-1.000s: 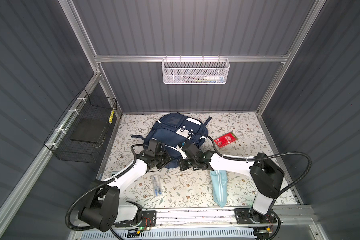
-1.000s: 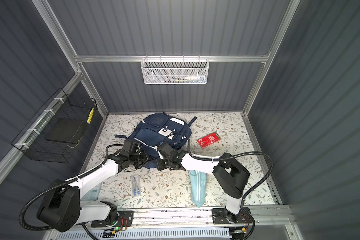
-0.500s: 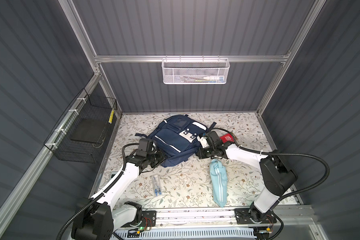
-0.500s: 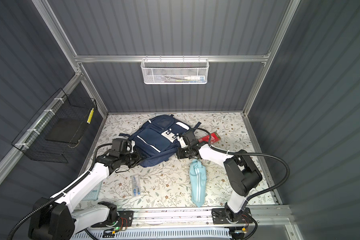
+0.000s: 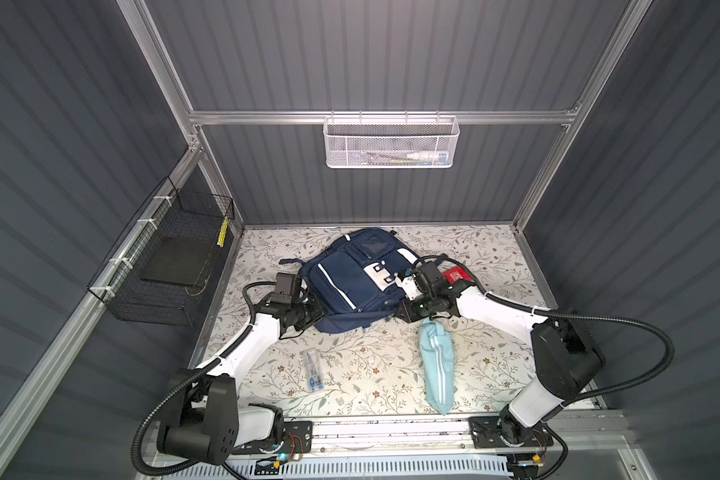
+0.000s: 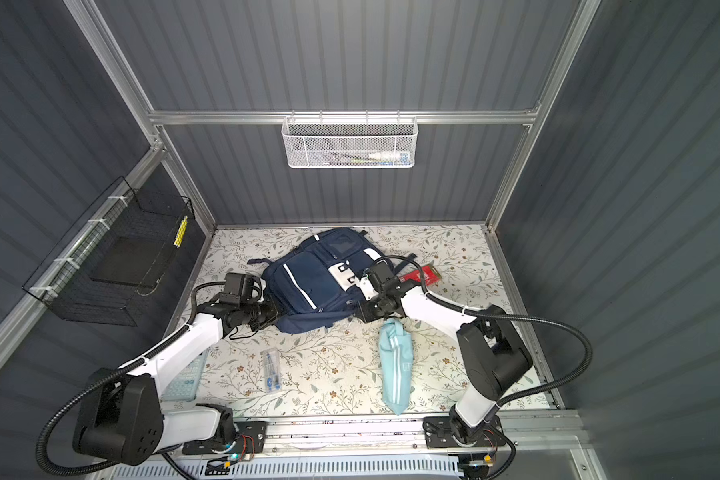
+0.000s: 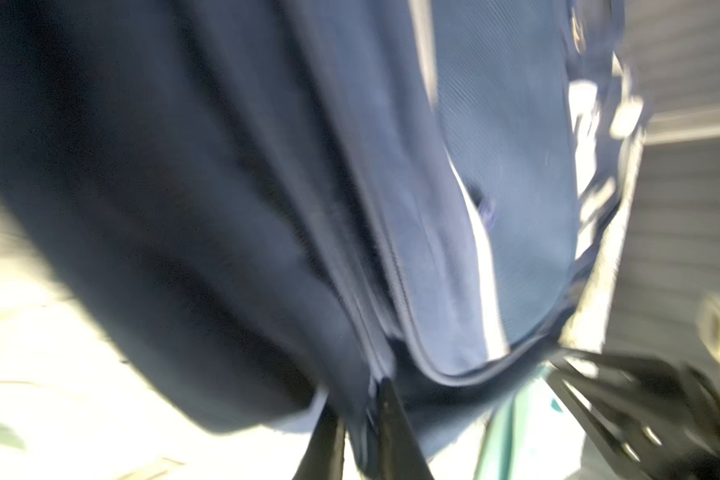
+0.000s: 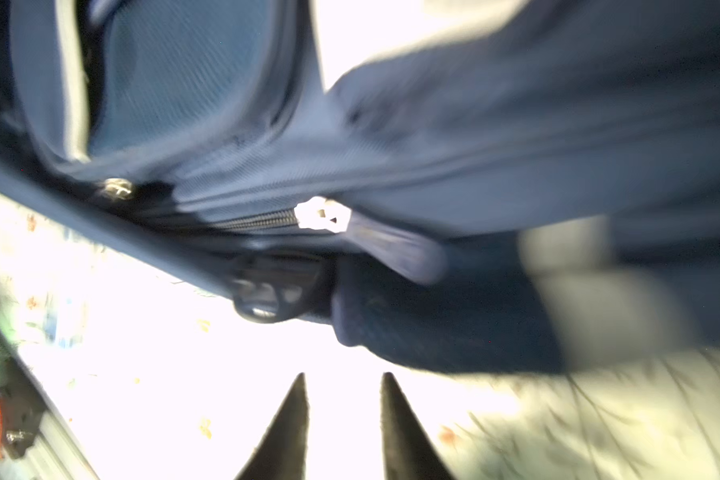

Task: Pack the student bag

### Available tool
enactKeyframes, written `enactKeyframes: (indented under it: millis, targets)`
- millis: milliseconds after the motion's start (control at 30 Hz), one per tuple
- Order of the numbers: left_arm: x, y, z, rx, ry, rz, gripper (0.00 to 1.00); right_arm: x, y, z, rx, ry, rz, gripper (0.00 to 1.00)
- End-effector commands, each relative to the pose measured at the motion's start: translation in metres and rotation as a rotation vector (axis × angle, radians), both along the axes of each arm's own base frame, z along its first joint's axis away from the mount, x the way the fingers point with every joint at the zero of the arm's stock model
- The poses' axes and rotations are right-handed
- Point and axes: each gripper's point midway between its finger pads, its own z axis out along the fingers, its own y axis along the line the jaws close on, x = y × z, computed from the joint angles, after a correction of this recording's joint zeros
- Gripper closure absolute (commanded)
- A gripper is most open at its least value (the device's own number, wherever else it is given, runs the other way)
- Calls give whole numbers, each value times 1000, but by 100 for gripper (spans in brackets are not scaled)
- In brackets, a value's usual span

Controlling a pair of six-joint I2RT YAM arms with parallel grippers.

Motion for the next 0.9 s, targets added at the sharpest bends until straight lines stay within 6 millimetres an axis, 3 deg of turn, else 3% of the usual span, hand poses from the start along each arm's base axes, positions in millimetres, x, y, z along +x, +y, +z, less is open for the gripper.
enactKeyframes:
  millis: [0, 100, 200, 300, 367, 533, 667, 733, 867]
  targets:
    - [20, 14, 22, 81, -103, 23, 75, 12, -31, 22, -106, -87, -30, 53]
    - [20, 22, 34, 115, -133, 44, 52, 25, -27, 49, -53, -170, -21, 46]
    - [19, 15, 51, 92, -173, 48, 44, 47, -20, 63, -25, -225, 8, 36]
    - [13, -23, 63, 23, -208, -5, 39, 67, -16, 60, -84, -179, 24, 31]
    - [8, -58, 67, -7, -225, -65, 37, 75, -14, 53, -134, -135, 35, 29]
    - [3, -124, 44, 31, -218, -186, 45, 91, -10, 40, -168, -198, 102, 27]
    - [3, -172, 35, 171, -248, -300, 37, 92, -15, 29, -241, -201, 200, 26]
    - [8, -181, 32, 207, -266, -309, 31, 86, -17, 24, -209, -177, 242, 25]
    - [19, -186, 14, 336, -274, -312, 26, 98, -32, 26, -235, -194, 169, 26]
